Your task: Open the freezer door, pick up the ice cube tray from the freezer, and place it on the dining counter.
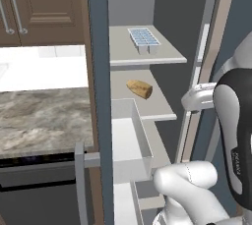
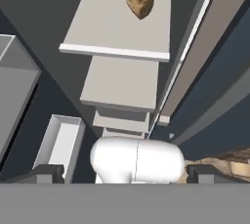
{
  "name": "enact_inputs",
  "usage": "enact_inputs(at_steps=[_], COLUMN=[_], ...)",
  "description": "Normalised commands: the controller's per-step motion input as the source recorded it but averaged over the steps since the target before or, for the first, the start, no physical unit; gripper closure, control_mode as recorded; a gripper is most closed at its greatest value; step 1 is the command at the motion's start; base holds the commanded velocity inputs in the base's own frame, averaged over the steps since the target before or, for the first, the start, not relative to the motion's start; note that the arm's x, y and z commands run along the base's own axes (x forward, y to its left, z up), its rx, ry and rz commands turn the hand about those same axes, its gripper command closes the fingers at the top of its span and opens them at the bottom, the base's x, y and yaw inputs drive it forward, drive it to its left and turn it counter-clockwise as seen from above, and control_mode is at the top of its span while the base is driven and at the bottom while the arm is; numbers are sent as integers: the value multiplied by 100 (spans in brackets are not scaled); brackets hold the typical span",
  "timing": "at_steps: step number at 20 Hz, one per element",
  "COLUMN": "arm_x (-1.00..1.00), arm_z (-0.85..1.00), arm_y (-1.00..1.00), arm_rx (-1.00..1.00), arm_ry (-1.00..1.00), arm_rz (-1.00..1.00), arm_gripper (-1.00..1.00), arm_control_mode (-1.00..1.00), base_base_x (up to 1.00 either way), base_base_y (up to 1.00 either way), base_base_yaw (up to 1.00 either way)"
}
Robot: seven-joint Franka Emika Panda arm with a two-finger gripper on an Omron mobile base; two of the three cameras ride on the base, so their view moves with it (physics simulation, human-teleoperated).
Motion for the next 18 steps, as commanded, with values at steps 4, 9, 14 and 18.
enact_inputs(at_steps=[4,9,14,18], arm_x=[21,0,0,0], arm_z=[14,14,13,2], arm_y=[10,12,6,5], arm_rx=[10,15,19,25], arm_ry=[0,-12,-29,-30], arm_rz=[-17,-32,-36,-35], arm_gripper=[-100,-100,-100,-100], arm_control_mode=[-100,-100,-100,-100], base_base_x=[0,0,0,0], base_base_y=[0,0,0,0], base_base_yaw=[0,0,0,0])
